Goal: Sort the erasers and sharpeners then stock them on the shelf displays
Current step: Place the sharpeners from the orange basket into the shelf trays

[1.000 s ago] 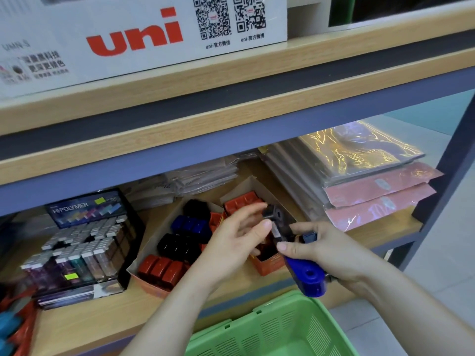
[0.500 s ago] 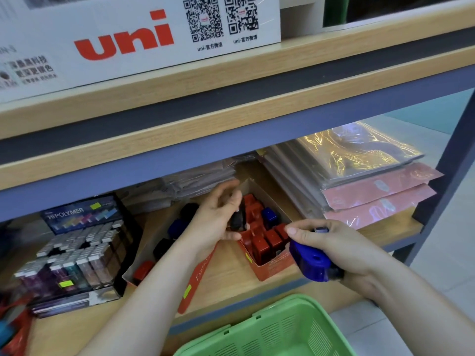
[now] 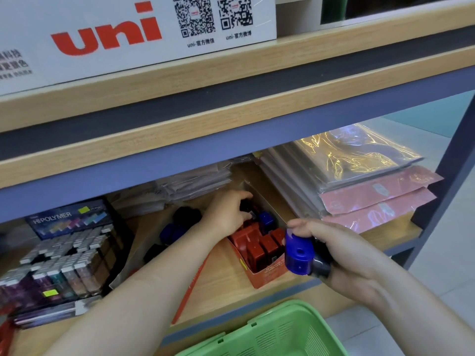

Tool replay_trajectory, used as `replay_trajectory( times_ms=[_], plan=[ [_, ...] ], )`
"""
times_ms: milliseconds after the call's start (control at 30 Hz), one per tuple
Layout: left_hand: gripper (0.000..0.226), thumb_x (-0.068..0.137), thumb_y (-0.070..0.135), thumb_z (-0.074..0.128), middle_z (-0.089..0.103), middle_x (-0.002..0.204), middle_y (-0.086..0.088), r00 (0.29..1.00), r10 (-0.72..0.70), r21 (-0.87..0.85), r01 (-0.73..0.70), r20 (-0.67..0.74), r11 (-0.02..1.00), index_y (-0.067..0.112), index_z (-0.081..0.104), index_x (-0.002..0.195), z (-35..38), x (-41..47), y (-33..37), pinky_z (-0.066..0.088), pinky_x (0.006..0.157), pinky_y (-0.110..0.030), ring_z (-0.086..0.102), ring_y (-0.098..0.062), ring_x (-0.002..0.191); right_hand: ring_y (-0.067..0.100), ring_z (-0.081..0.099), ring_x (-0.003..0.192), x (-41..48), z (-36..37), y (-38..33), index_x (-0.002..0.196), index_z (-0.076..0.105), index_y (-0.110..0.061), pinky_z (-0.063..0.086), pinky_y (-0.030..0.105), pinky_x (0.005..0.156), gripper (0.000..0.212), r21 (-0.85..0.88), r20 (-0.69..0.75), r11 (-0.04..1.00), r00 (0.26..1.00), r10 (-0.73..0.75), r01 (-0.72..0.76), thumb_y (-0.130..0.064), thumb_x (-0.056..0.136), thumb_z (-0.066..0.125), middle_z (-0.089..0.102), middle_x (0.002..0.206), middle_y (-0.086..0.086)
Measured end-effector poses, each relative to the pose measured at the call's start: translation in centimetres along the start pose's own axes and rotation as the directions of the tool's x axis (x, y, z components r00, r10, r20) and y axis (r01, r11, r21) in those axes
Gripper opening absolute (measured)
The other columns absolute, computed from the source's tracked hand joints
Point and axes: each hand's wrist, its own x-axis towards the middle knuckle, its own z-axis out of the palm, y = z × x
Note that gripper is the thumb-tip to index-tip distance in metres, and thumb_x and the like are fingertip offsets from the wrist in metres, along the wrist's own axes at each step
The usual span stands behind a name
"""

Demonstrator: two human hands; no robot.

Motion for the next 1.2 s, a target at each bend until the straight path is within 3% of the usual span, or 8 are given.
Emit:
replay_trajectory(
  times_ms=[167,433,500,600,700,933,1067,1200],
  plan=[
    [0.051,0.098,0.021,0.05,0.038,0.151,-0.005,0.99,0.051,0.025,-0.054,0.131,0.998,0.019,0.035,0.147,0.6,0.8,0.4,0.028,0.111,-0.03,0.035,-0.02,0.139,0.017,0.063,0.049,0.2,0.0,0.0,0.099,0.065,-0.003,0.049,0.023,0.041,0.014,0.068,-0.003,0.996,0.998,-0.057,0.057,-0.003,0.085,0.064,0.067,0.067,0.011],
    [0.029,0.094,0.029,0.057,0.055,0.131,0.003,1.0,0.009,0.051,-0.008,-0.027,0.999,0.026,0.06,0.123,0.1,0.2,1.0,0.04,0.1,-0.03,0.05,-0.016,0.122,0.015,0.055,0.04,0.0,0.4,0.2,0.112,0.063,-0.01,0.039,0.018,0.037,0.046,-0.004,-0.076,0.993,0.99,-0.115,0.115,-0.009,0.068,0.077,0.068,0.062,0.005],
    [0.025,0.098,0.032,0.05,0.059,0.121,0.007,0.999,-0.03,-0.164,0.024,-0.039,0.986,0.027,0.064,0.117,-1.9,-1.7,2.6,0.045,0.092,-0.027,0.055,-0.009,0.109,0.013,0.057,0.038,0.0,0.5,0.2,0.113,0.061,-0.011,0.04,0.017,0.036,0.041,0.019,-0.091,0.991,0.987,-0.13,0.132,-0.005,0.075,0.075,0.069,0.061,0.004],
    [0.026,0.097,0.03,0.052,0.067,0.107,-0.003,0.968,0.036,-0.7,0.153,0.248,0.698,0.027,0.062,0.122,-4.4,-6.5,5.5,0.055,0.074,-0.028,0.062,-0.011,0.086,0.018,0.057,0.048,0.0,1.0,0.2,0.115,0.058,-0.015,0.04,0.022,0.042,0.057,-0.005,-0.073,0.985,0.982,-0.175,0.175,-0.013,0.062,0.08,0.069,0.064,0.005],
    [0.038,0.089,0.016,0.065,0.069,0.111,-0.004,0.941,0.192,-0.702,0.063,0.278,0.709,0.023,0.06,0.127,-4.5,-9.5,6.4,0.056,0.073,-0.025,0.068,-0.014,0.091,0.024,0.062,0.062,-0.1,1.6,0.5,0.116,0.057,-0.016,0.046,0.027,0.048,0.069,-0.048,-0.042,0.977,0.977,-0.208,0.206,-0.019,0.052,0.081,0.071,0.071,0.005],
    [0.032,0.087,0.001,0.064,0.069,0.109,0.0,0.961,-0.273,-0.844,0.111,-0.043,0.525,0.025,0.066,0.109,-4.3,-7.5,2.7,0.058,0.078,-0.029,0.07,-0.013,0.093,0.025,0.063,0.077,0.3,0.4,0.0,0.101,0.061,-0.011,0.048,0.037,0.065,0.018,0.212,-0.109,0.963,0.984,-0.143,0.164,-0.003,0.09,0.05,0.06,0.083,0.013],
    [0.037,0.087,0.005,0.065,0.069,0.106,0.003,0.973,-0.218,-0.572,0.133,-0.082,0.809,0.031,0.064,0.113,-2.7,-5.9,1.1,0.054,0.089,-0.03,0.067,-0.011,0.094,0.032,0.065,0.085,0.2,-0.4,-0.8,0.111,0.058,-0.004,0.056,0.041,0.07,0.026,0.233,-0.101,0.956,0.982,-0.16,0.18,0.009,0.09,0.05,0.059,0.098,0.021],
    [0.04,0.077,0.03,0.078,0.062,0.091,0.007,0.984,-0.156,-0.245,0.131,-0.083,0.961,0.027,0.065,0.114,-1.9,-5.4,1.5,0.046,0.069,-0.015,0.06,-0.006,0.079,0.027,0.069,0.075,0.0,-0.8,-1.1,0.111,0.058,-0.004,0.06,0.033,0.063,0.033,0.189,-0.064,0.955,0.973,-0.22,0.228,0.005,0.08,0.065,0.063,0.095,0.014]
  ],
)
